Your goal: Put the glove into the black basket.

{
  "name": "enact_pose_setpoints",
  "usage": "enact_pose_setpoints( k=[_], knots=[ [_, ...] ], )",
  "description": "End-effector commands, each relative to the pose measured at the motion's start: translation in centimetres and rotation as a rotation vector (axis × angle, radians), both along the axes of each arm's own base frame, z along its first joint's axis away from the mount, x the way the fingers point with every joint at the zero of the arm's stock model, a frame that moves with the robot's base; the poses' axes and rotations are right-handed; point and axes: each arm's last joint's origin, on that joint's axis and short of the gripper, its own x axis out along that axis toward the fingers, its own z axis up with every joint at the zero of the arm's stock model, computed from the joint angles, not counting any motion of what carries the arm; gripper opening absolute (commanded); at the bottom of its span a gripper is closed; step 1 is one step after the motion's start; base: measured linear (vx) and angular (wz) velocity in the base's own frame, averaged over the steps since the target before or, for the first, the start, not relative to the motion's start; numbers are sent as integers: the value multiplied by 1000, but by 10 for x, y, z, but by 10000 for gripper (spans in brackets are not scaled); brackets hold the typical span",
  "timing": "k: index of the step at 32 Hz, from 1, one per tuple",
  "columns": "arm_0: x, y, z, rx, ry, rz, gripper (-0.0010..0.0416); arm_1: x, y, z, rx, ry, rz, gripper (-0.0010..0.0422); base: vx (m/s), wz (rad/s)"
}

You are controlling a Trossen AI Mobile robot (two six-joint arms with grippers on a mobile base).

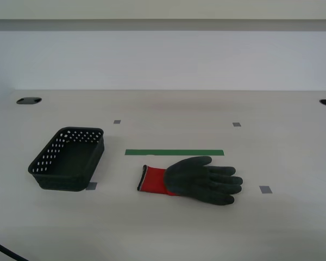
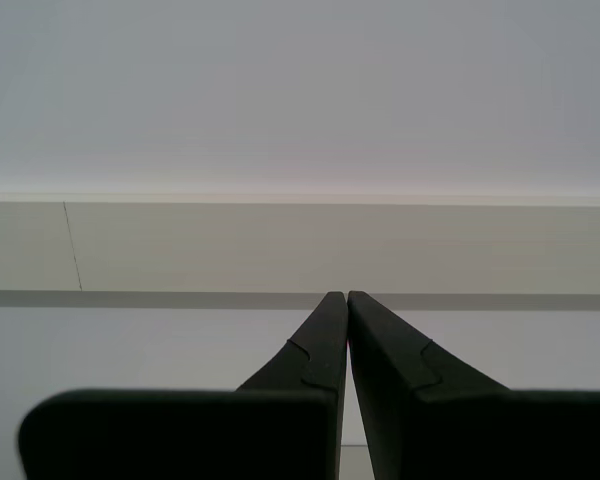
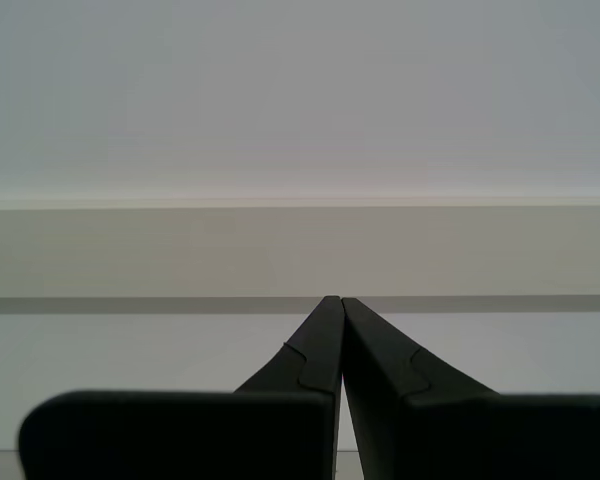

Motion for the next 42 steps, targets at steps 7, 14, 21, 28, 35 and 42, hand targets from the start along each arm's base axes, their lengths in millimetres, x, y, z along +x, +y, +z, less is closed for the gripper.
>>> enact_pose_setpoints(
  k=[7, 14, 21, 28, 35, 42],
  knots=[
    [0, 0, 1, 0, -3, 1, 1, 1, -1, 2, 1, 18, -42, 0, 0, 0],
    [0, 0, 1, 0, -3, 0, 1, 5, -20, 11, 22, 156, -178, 0, 0, 0],
    [0, 0, 1, 0, -3, 0, 1, 0, -63, 15, 64, 182, -364, 0, 0, 0],
    [0, 0, 1, 0, -3, 0, 1, 0, -108, 4, 124, 431, -537, 0, 0, 0],
    [0, 0, 1, 0, -3, 0, 1, 29, -144, -9, 193, 718, -609, 0, 0, 0],
    [0, 0, 0, 0, -3, 0, 1, 69, -190, -39, 276, 913, -715, 0, 0, 0]
  ],
)
